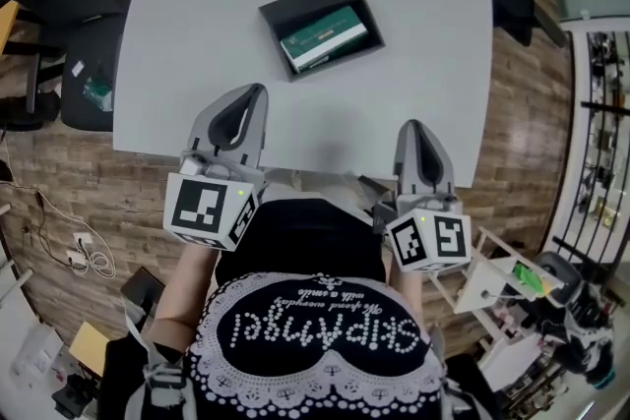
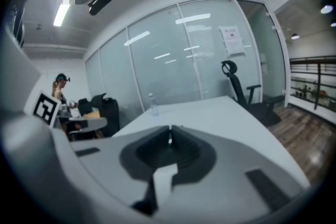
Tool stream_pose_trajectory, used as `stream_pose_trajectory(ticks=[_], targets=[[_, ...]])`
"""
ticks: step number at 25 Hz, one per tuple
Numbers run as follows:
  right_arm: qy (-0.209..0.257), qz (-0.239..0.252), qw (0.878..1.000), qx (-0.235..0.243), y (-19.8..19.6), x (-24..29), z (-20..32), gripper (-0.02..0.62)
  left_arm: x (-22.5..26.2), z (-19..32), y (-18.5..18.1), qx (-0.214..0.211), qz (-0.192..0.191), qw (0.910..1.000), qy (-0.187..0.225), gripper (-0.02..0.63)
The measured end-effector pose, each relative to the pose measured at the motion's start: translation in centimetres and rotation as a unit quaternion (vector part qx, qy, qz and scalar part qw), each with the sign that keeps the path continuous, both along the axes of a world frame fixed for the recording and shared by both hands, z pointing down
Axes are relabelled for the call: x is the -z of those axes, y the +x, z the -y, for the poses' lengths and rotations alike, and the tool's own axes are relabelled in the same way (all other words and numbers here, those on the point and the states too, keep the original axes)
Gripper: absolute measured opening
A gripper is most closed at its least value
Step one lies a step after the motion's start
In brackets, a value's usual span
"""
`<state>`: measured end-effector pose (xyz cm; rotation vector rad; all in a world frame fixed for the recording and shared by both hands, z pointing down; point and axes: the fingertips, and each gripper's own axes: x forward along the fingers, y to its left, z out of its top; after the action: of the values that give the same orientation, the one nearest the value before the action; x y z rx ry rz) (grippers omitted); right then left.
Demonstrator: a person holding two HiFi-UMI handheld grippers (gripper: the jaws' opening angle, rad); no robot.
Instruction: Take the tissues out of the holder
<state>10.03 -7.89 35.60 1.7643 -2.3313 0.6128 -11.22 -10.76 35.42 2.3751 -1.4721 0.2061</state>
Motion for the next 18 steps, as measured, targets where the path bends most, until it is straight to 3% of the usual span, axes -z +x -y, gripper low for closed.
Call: stream_pose_trajectory(ticks=[18], targets=[[0.015, 0.021, 0.999, 0.041, 1.4, 0.8, 3.6, 0.035, 1.7, 1.6, 1.1, 0.035, 0.003, 0.9993, 0.015, 0.025]])
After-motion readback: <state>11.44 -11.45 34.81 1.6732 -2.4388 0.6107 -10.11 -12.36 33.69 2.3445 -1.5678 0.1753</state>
